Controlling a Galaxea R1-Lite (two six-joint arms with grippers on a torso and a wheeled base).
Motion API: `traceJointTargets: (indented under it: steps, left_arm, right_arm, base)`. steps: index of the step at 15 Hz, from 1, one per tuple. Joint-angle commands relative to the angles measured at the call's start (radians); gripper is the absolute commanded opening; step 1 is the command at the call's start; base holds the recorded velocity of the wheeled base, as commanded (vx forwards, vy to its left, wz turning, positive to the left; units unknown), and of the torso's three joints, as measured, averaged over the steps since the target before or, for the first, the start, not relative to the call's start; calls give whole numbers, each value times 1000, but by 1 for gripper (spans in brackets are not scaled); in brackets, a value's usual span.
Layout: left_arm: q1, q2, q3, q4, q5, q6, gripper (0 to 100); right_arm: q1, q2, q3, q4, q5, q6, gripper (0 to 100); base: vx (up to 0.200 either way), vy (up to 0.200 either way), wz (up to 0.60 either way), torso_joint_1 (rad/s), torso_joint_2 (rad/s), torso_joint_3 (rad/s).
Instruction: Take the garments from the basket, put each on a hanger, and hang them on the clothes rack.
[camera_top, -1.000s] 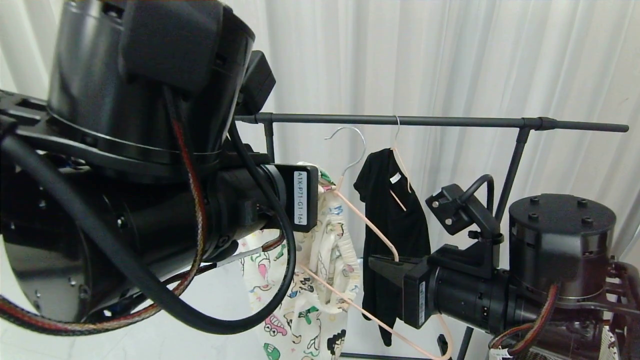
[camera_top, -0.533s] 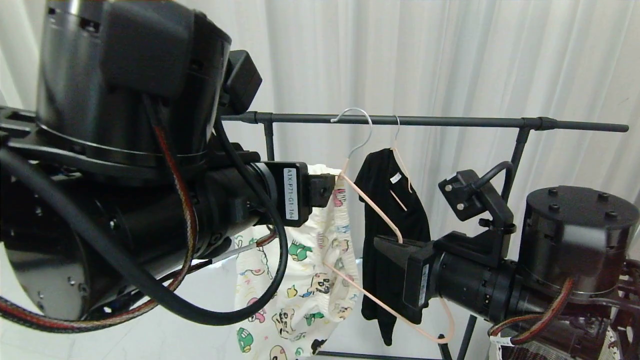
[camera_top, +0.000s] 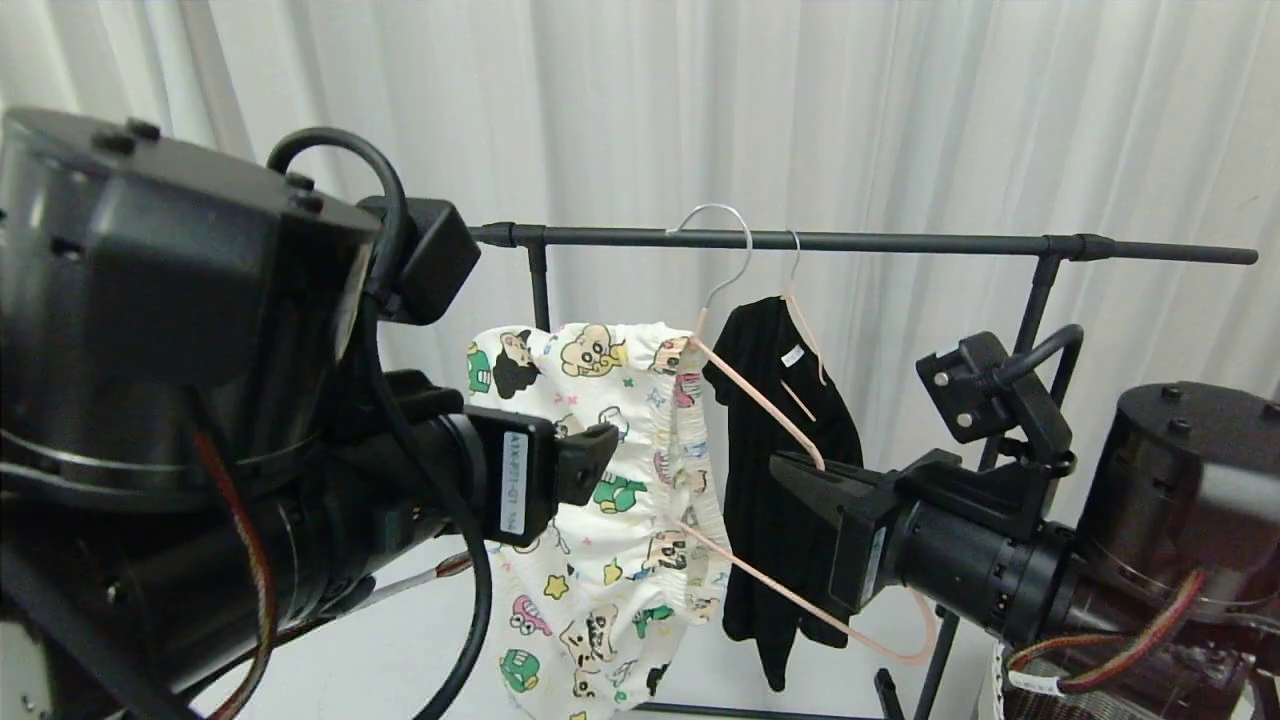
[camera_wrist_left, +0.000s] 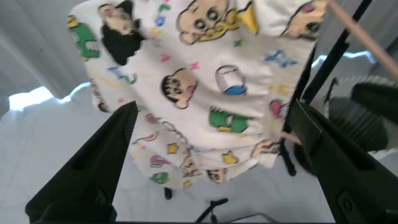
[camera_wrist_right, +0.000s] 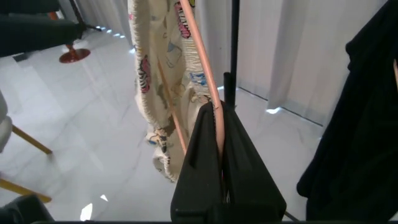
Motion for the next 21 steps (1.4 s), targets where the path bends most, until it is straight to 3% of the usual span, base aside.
traceJointTargets:
  steps: [1, 4, 6, 11, 13, 16, 19, 21]
  left_arm:
    - [0, -85, 86, -2, -7, 25, 100]
    - [11, -185, 192, -2, -24, 110, 100]
    - [28, -287, 298, -2, -109, 197, 100]
    - [26, -387, 353, -5, -468, 318, 100]
    - [26, -389, 413, -25, -539, 398, 100]
    - [29, -403, 506, -67, -774, 544, 100]
    - [33, -332, 520, -76, -789, 553, 100]
    - [31, -261, 496, -169, -792, 539, 100]
  right_arm:
    - [0, -50, 123, -66, 2, -24, 0]
    - [2, -86, 293, -193, 5, -49, 0]
    - [3, -130, 397, -252, 14, -54, 0]
    - [68, -225, 551, -253, 52, -80, 0]
    - [126, -256, 580, -253, 51, -113, 0]
    - [200, -297, 607, -253, 51, -169, 0]
    - [261, -331, 607, -253, 48, -238, 0]
    - [275, -331, 607, -253, 48, -250, 0]
  base:
    - [0, 0, 0, 0, 0, 0]
    - [0, 0, 0, 0, 0, 0]
    - [0, 0, 0, 0, 0, 0]
    - [0, 0, 0, 0, 0, 0]
    - [0, 0, 0, 0, 0, 0]
    - [0, 0, 0, 0, 0, 0]
    - [0, 0, 0, 0, 0, 0]
    - [0, 0, 0, 0, 0, 0]
